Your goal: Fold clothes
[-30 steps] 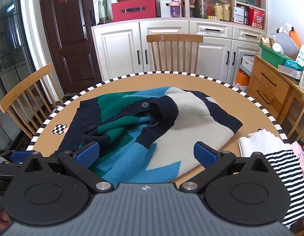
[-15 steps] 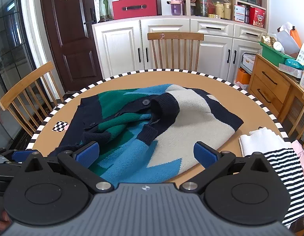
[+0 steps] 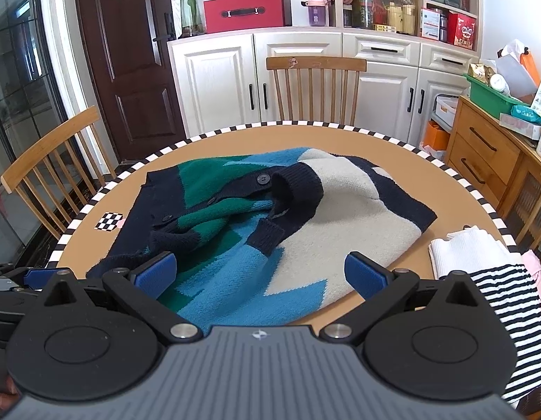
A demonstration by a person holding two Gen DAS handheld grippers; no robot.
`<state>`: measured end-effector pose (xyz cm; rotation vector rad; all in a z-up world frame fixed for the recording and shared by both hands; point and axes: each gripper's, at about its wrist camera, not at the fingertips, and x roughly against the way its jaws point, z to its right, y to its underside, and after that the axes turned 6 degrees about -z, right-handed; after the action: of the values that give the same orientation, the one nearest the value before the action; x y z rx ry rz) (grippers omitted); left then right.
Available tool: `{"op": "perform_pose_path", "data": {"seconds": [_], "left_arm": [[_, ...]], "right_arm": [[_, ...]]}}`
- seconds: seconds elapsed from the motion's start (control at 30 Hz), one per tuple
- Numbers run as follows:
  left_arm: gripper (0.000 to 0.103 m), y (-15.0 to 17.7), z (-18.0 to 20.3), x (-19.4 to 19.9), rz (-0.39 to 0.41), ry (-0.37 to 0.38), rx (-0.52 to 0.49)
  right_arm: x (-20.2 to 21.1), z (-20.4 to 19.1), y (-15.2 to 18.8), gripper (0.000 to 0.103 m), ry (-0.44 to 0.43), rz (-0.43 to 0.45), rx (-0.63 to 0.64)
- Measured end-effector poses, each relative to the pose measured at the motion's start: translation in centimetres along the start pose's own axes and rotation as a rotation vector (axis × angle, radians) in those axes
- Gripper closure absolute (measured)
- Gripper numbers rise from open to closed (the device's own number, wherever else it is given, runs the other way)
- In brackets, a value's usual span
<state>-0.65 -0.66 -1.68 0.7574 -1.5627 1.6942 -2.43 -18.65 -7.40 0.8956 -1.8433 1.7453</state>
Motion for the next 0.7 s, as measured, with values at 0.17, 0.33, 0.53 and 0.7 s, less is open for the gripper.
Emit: {"op": "perform_pose_path", "data": {"seconds": [0.17,0.33,0.53,0.7], "left_arm": [[0.0,0.0,0.0,-0.6,-0.011,-0.009,0.007],[0.0,-0.2,0.0,-1.7,-0.018,-0.037,-0.003],[0.0,-1.3,-0.2,-4.3,-0.015,-0.075,-0.053],[0.002,-2.7,-0.5,-7.1,0.017,-0.143,-0.133]], "right_arm": [[-0.4,0.6,-0.1,0.0,-0.03,0.003,-0.001],[-1.8,2.6,-0.5,0.0,0.02,-0.008,-0.03],[-3.4,6.1,-0.3,0.0,0.077,0.078,-0.096],[-6.5,8.6,-0.8,0.015,-0.036,0.057,-0.15]]}}
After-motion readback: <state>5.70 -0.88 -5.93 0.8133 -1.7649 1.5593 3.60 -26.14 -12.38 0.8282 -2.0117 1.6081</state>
